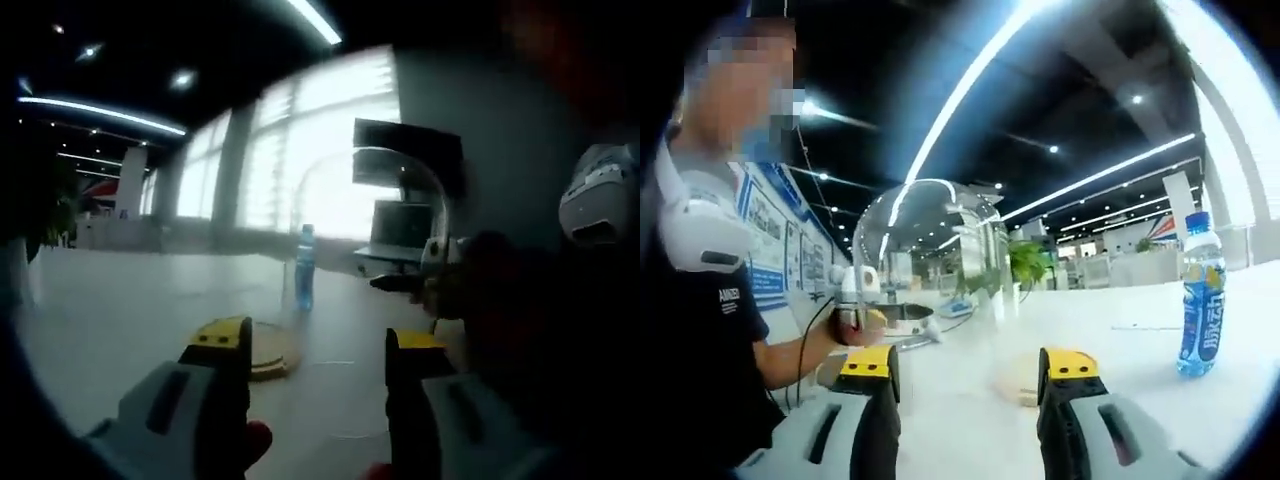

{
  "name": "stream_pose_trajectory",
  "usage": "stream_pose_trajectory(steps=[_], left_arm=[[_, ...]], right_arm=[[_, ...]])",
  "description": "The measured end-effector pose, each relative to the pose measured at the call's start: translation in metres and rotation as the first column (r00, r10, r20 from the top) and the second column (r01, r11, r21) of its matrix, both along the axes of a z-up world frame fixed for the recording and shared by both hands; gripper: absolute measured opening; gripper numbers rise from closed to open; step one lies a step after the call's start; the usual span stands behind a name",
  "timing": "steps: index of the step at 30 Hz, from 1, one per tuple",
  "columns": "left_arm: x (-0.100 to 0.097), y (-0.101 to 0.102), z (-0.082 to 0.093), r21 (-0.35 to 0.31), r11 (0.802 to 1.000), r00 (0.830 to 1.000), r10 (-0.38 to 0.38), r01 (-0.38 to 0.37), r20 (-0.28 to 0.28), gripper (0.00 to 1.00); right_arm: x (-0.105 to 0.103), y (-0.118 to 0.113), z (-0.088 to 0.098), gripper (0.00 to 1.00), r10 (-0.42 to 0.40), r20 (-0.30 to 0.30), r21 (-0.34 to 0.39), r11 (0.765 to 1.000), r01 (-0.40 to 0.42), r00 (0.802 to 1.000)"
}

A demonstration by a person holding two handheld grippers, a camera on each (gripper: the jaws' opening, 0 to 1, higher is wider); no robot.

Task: Open the cover put in the Mizone put the cover back on

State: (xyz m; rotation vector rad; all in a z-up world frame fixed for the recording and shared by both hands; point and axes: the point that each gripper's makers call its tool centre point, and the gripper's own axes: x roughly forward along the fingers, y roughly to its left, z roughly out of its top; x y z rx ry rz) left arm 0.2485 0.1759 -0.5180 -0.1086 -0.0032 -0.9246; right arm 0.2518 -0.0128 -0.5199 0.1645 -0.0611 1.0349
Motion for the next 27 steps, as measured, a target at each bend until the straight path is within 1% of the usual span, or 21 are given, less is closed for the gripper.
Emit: stream_pose_trajectory(steps=[3,5,8,9,11,12,15,16,17,19,20,21,22,24,25,27], left_arm=[[0.003,0.004,-0.007,0.008,0.999,1.0,0.031,-0.031,-0.003,0.42],[0.006,0.006,-0.012,0.007,0.999,0.999,0.048,-0.048,-0.009,0.41],[0.01,0.01,-0.018,0.014,0.996,0.996,0.091,-0.091,-0.002,0.36],[0.011,0.011,-0.02,0.022,0.994,0.995,0.103,-0.103,0.004,0.34],[0.014,0.014,-0.023,0.028,0.991,0.992,0.127,-0.127,-0.001,0.33],[0.015,0.014,-0.025,0.032,0.991,0.991,0.131,-0.131,-0.003,0.33],[0.017,0.017,-0.029,0.039,0.988,0.988,0.152,-0.151,-0.006,0.33],[0.018,0.018,-0.031,0.04,0.987,0.988,0.157,-0.156,-0.008,0.33],[0.019,0.019,-0.033,0.041,0.986,0.987,0.164,-0.163,-0.008,0.33],[0.022,0.023,-0.037,0.039,0.982,0.983,0.186,-0.186,-0.008,0.33],[0.023,0.025,-0.039,0.033,0.98,0.981,0.194,-0.194,-0.009,0.33],[0.024,0.027,-0.04,0.028,0.979,0.98,0.201,-0.2,-0.009,0.33],[0.025,0.028,-0.04,0.023,0.978,0.979,0.206,-0.206,-0.008,0.32],[0.026,0.03,-0.041,0.017,0.978,0.978,0.21,-0.21,0.0,0.32],[0.027,0.03,-0.042,0.015,0.977,0.977,0.211,-0.211,0.001,0.31],[0.028,0.031,-0.045,0.016,0.975,0.975,0.22,-0.22,0.0,0.3]], right_arm=[[0.001,-0.009,-0.002,0.36,-0.048,-0.007,0.023,0.999,0.048,0.999],[0.005,-0.017,-0.005,0.32,-0.1,-0.025,0.046,0.994,0.101,0.995],[0.01,-0.027,-0.013,0.31,-0.182,-0.009,0.018,0.983,0.183,0.983],[0.009,-0.028,-0.015,0.3,-0.191,-0.021,0.028,0.981,0.192,0.981],[0.006,-0.03,-0.017,0.3,-0.184,-0.022,0.031,0.982,0.185,0.983],[0.008,-0.033,-0.017,0.3,-0.21,-0.041,0.051,0.976,0.212,0.977],[0.013,-0.04,-0.026,0.31,-0.272,-0.042,0.015,0.962,0.272,0.962],[0.016,-0.043,-0.031,0.3,-0.306,-0.043,-0.014,0.952,0.306,0.951],[0.018,-0.045,-0.036,0.3,-0.325,-0.031,-0.042,0.945,0.323,0.945],[0.02,-0.046,-0.041,0.3,-0.353,-0.03,-0.05,0.935,0.352,0.935],[0.019,-0.045,-0.041,0.3,-0.352,-0.031,-0.046,0.935,0.351,0.935],[0.02,-0.046,-0.044,0.3,-0.363,-0.037,-0.042,0.932,0.361,0.931],[0.021,-0.046,-0.045,0.29,-0.371,-0.03,-0.051,0.928,0.37,0.928],[0.023,-0.047,-0.048,0.26,-0.402,-0.004,-0.066,0.914,0.401,0.916],[0.025,-0.051,-0.052,0.24,-0.431,0.015,-0.093,0.898,0.43,0.902],[0.026,-0.049,-0.053,0.24,-0.439,0.016,-0.094,0.894,0.438,0.898]])
